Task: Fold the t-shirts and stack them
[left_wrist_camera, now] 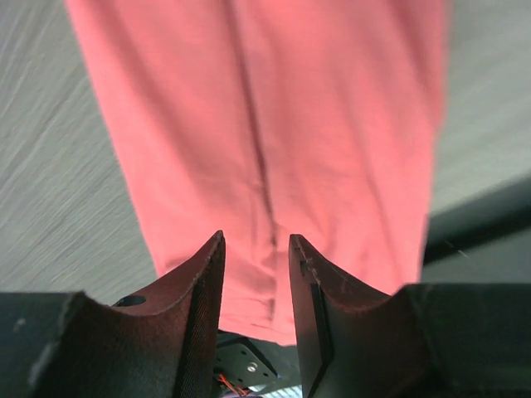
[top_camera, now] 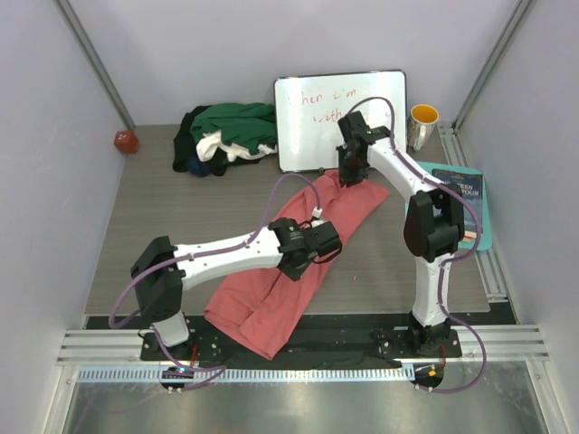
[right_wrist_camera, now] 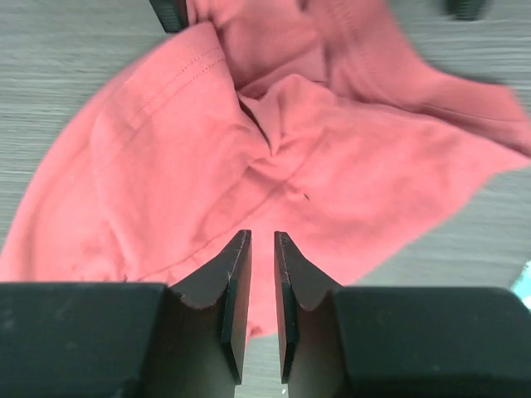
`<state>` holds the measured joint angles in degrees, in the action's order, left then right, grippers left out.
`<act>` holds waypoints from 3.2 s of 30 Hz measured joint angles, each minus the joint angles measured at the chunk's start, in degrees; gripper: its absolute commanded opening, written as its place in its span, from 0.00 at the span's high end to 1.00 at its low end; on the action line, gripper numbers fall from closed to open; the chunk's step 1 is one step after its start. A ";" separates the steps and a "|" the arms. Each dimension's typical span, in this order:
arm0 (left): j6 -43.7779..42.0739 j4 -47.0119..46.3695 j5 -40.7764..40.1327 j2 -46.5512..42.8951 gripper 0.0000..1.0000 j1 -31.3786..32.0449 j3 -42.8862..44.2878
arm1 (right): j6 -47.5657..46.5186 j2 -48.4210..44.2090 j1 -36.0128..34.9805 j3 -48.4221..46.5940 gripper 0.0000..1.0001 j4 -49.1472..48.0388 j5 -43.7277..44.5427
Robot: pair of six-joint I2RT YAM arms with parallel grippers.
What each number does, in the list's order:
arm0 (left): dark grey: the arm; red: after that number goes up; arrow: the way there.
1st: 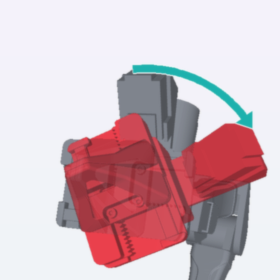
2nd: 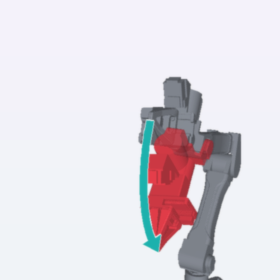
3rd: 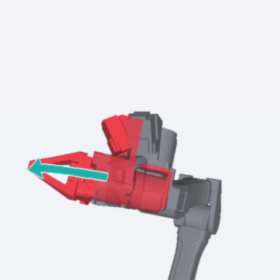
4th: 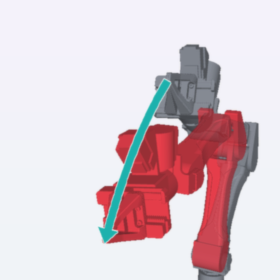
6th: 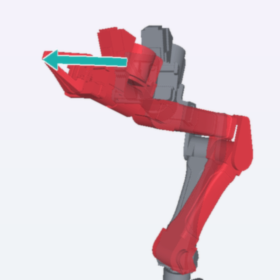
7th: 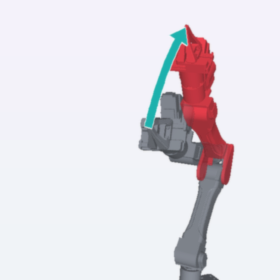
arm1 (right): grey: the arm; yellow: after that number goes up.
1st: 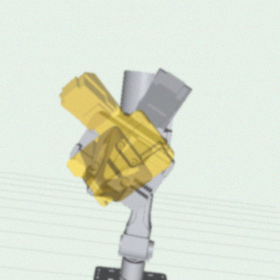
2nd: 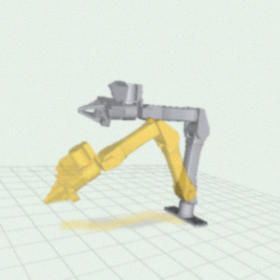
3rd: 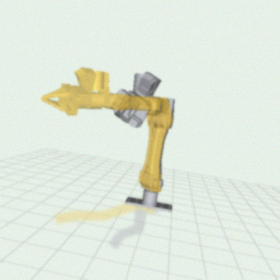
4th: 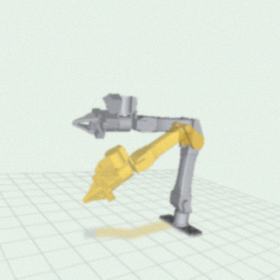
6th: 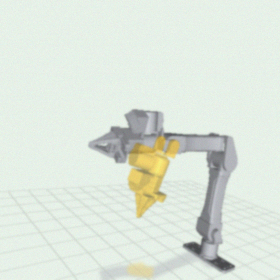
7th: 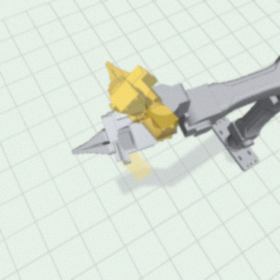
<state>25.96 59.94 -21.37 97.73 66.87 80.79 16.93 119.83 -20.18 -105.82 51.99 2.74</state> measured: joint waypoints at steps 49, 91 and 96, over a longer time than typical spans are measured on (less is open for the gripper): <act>-2.62 -5.01 17.86 11.43 1.00 3.26 -6.88 | -2.03 12.11 -13.11 -2.95 0.99 -3.26 -6.86; 3.85 -5.29 13.05 18.03 1.00 -8.24 2.69 | -9.14 27.98 -13.55 -29.07 0.81 -4.57 -19.12; 5.66 -5.68 12.39 17.68 1.00 -11.63 2.19 | -9.03 26.97 -13.22 -26.67 0.81 -7.69 -18.51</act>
<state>31.62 54.26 -8.97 115.42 55.24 82.98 7.90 146.80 -33.41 -132.49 44.29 -15.77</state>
